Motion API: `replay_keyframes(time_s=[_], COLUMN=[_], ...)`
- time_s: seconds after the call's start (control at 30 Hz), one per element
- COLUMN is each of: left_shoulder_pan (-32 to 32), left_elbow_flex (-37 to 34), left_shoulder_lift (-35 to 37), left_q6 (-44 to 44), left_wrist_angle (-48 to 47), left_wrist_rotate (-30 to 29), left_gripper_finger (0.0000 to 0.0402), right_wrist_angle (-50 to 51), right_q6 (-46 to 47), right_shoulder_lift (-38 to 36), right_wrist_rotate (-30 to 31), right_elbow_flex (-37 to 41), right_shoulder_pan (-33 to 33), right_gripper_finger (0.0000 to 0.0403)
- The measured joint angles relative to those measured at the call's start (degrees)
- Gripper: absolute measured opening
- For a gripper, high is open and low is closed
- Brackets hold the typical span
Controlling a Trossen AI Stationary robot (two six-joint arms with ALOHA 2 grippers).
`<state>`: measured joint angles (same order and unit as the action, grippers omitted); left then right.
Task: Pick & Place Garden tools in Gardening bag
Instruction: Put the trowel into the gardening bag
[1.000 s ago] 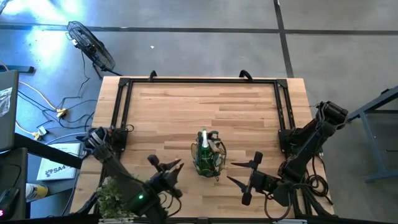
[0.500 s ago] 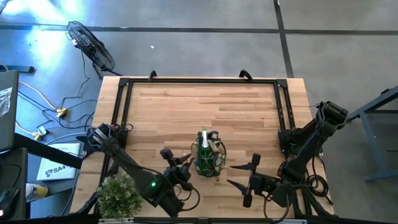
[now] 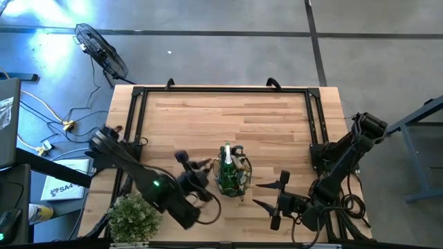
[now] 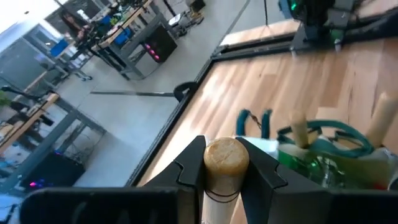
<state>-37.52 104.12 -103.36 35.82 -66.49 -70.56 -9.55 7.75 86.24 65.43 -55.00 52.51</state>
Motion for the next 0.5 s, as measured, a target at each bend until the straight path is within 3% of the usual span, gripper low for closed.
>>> replay_keyframes(time_s=[0.2, 0.37, 0.5], left_shoulder_pan=[0.0, 0.71, 2.31], left_elbow_flex=[0.08, -0.06, -7.64], left_shoulder_lift=[7.53, 12.99, 22.03], left_q6=[-1.86, 8.98, 8.2], left_wrist_angle=[-9.16, -24.0, -22.51], left_wrist_rotate=[-0.12, -3.61, -2.99], left_gripper_finger=[0.006, 0.006, 0.006], right_wrist_angle=[0.05, -0.04, 0.03], right_q6=[0.2, 1.28, 1.86], right_shoulder_lift=[0.0, 0.0, 0.0], right_wrist_rotate=[-0.39, -1.36, -1.4], right_elbow_flex=[0.0, 0.0, 0.0], right_shoulder_pan=[0.0, 0.0, 0.0], right_gripper_finger=[0.0229, 0.0229, 0.0229])
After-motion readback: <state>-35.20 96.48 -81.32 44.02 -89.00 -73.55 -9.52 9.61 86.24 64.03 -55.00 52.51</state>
